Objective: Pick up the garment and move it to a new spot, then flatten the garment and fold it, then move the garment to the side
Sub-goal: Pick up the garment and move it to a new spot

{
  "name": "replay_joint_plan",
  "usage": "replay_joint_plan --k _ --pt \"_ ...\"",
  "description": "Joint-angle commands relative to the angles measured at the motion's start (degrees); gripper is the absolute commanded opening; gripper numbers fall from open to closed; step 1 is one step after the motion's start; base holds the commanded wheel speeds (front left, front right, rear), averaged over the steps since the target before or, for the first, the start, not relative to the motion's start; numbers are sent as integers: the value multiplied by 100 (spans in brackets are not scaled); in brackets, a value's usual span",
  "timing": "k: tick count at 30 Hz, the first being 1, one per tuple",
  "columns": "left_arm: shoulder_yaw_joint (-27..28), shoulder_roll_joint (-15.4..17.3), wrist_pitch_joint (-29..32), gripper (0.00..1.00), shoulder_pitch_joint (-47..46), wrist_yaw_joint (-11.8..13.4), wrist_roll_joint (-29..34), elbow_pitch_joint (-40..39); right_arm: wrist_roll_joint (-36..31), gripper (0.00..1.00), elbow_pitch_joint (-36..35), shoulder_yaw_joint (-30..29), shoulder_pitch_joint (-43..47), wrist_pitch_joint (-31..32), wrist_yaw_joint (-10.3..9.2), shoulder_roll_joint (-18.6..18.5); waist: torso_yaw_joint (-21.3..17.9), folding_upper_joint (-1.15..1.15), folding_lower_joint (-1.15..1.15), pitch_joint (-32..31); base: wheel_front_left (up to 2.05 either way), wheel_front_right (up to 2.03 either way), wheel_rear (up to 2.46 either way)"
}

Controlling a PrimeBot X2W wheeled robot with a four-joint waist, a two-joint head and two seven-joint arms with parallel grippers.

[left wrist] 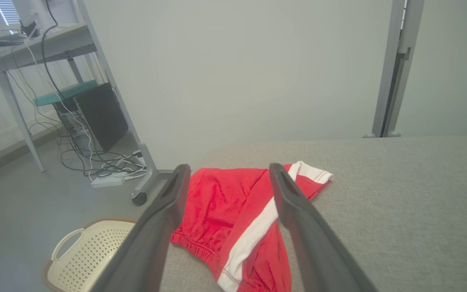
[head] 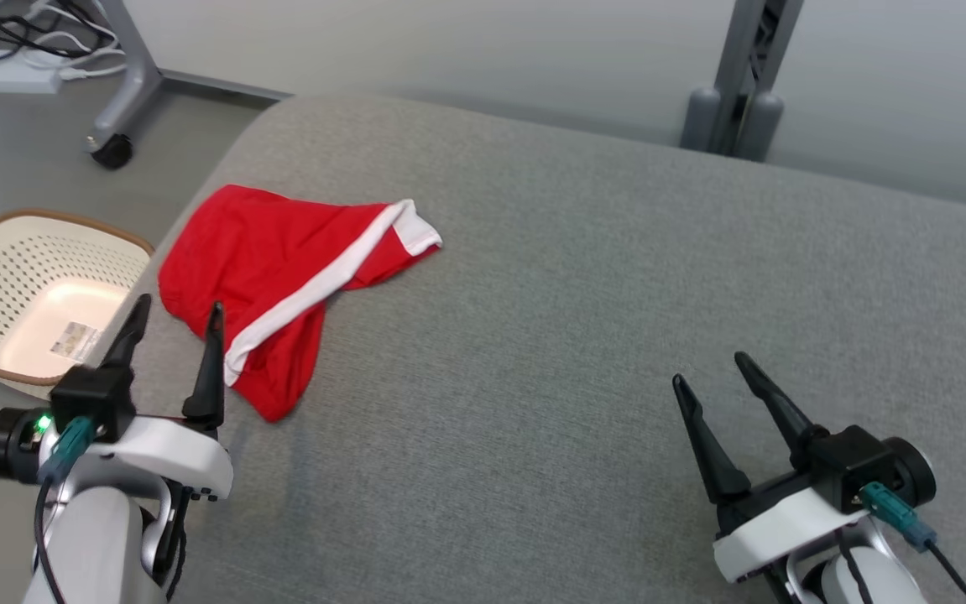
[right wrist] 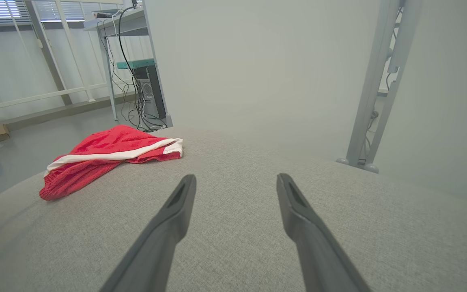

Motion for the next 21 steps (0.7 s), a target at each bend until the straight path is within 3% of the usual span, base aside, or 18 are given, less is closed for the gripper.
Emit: replay_joint_plan --k 1,6,11,21 --pt "-200 177 3 100 -379 -129 72 601 7 100 -16 3 -124 -5 -4 -93 -229 0 0 318 0 0 0" --pt "-585 544 180 100 -1267 -255 -56 1804 25 100 -10 76 -256 -5 -4 -111 -375 0 0 549 0 0 0" --pt "-1445 822 577 100 -2001 -250 -508 2780 33 100 18 125 -363 -6 -4 -186 -520 0 0 804 0 0 0" --pt "-2793 1181 1304 100 -2846 -254 -1668 3649 -15 100 7 141 -583 -5 -4 -287 -708 0 0 1347 0 0 0"
